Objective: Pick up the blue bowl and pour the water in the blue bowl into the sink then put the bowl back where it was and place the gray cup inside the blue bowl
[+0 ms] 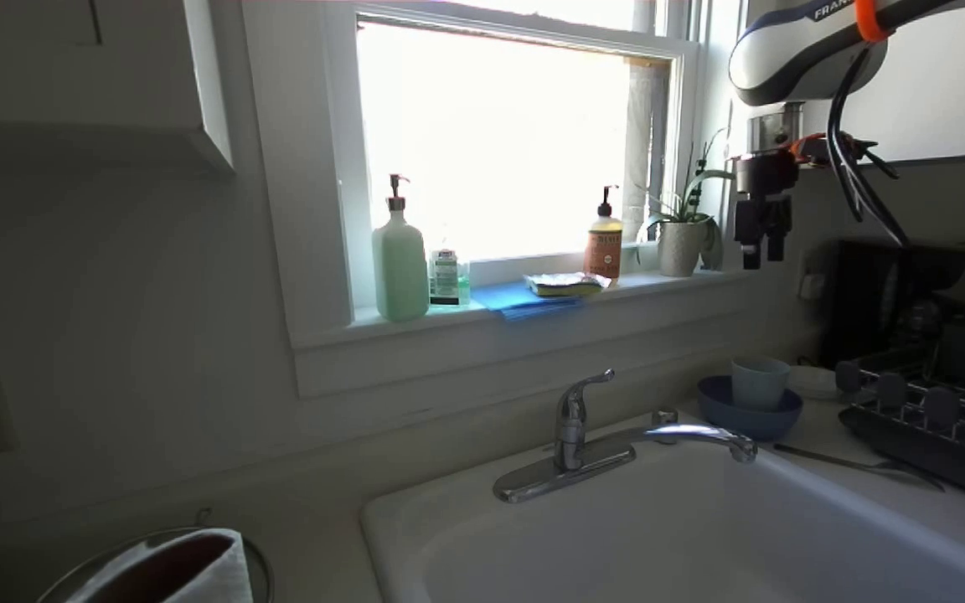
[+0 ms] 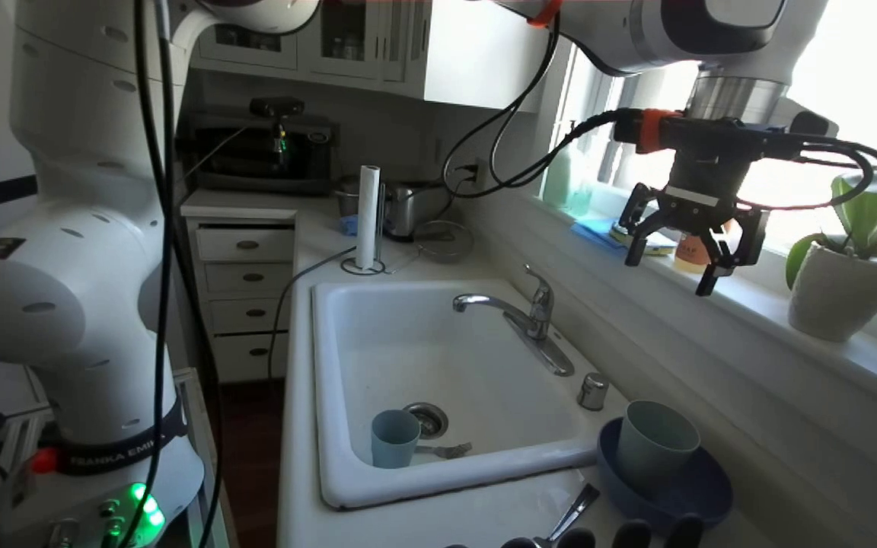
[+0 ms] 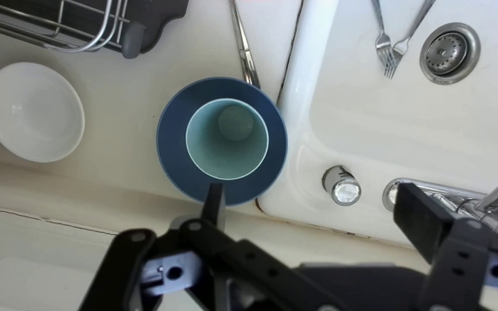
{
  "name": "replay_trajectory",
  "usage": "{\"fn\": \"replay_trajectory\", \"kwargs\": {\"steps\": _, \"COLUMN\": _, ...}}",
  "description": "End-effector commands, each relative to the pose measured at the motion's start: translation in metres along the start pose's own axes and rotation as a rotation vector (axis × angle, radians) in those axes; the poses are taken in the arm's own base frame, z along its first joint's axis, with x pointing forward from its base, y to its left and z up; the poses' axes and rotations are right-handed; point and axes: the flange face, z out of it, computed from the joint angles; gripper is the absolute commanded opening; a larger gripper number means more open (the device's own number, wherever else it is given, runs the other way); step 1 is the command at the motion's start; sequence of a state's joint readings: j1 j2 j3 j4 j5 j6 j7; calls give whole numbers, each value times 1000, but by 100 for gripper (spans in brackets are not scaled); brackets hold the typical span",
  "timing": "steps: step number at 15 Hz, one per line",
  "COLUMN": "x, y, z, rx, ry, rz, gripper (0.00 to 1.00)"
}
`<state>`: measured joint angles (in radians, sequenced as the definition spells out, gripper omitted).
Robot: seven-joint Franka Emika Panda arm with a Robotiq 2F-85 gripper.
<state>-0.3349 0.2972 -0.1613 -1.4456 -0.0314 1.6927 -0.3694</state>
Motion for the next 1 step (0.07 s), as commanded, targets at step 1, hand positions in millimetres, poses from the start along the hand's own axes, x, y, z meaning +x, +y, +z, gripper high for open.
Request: {"fn": "replay_trajectory", "kwargs": {"steps": 1, "x": 1, "y": 0, "z": 1, "rx": 1, "ry": -4, "rz": 0, "gripper": 100}}
